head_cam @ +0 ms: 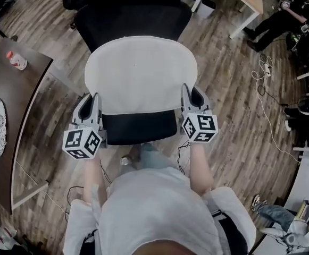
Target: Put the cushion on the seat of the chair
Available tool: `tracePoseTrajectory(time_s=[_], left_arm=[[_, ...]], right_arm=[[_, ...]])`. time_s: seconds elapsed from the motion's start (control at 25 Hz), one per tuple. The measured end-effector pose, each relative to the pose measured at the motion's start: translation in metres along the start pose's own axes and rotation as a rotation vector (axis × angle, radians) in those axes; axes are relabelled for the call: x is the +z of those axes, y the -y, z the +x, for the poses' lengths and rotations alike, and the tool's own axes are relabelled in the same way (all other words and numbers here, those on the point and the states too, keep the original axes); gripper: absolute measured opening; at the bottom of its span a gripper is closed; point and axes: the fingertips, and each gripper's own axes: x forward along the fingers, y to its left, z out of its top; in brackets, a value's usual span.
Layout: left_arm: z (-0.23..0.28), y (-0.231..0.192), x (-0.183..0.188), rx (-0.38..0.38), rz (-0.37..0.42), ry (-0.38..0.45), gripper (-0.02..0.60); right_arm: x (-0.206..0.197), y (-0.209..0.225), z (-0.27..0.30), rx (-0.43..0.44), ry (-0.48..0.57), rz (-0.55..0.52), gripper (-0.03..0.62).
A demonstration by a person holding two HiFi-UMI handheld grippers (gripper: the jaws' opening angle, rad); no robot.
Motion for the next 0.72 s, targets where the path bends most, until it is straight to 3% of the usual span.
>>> tracePoseTrajectory(time_s=[0.72], left_arm=[[0.036, -0.033, -0.109, 0.2, -0.14, -0.206, 0.049]], right_arm=[[-0.117, 0.027, 0.075, 0.122, -0.273, 0.049, 0.061]])
